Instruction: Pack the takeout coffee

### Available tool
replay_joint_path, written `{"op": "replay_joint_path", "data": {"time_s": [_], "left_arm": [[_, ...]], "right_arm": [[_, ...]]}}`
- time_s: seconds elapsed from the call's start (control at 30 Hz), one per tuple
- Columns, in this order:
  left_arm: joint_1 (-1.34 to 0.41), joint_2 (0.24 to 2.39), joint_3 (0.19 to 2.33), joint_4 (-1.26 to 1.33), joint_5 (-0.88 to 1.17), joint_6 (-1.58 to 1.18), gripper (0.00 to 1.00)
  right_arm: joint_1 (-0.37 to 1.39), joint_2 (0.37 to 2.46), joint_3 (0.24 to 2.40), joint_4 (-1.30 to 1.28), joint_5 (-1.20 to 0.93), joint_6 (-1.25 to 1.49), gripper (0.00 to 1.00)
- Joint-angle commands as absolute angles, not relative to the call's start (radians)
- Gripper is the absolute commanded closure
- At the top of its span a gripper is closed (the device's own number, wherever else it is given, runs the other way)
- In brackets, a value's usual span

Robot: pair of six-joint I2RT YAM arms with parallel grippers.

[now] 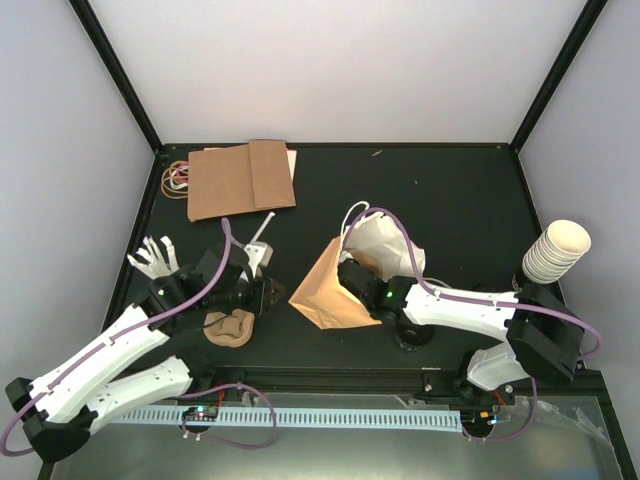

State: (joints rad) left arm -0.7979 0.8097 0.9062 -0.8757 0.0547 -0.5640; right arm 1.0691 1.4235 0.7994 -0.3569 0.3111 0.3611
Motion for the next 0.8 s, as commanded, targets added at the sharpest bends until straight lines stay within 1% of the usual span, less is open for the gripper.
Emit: {"op": "replay_joint_path", "data": {"time_s": [0.0,0.1,0.13,0.33,0.6,0.77], "left_arm": [[-0.794,0.765,0.850,-0.896,0.183,-0.669,0.68],[-0.794,0.784,0.829,-0.917,0.183,-0.672,0.92],[-0.794,0.795,0.820,-0.919,0.179,-0.673,0.97],[-0.793,0.914,0.742,-0.847,0.204,-0.678,0.99],[-0.793,1.017,0.650,-0.684,0.208,-0.701,0.99],[-0.794,1.075,0.595,-0.528,0.232,-0.727,0.98]], "right_arm": [[1.068,1.409,0.785,-0.349,0.288,0.359,0.76],[1.068,1.410,0.785,-0.344,0.283,0.358,0.76],[1.068,1.411,0.787,-0.342,0.280,0.356,0.76],[1.068,1.415,0.796,-0.347,0.269,0.347,0.76],[1.067,1.404,0.793,-0.350,0.247,0.330,0.76],[1.068,1.404,0.795,-0.348,0.234,0.324,0.76]]}}
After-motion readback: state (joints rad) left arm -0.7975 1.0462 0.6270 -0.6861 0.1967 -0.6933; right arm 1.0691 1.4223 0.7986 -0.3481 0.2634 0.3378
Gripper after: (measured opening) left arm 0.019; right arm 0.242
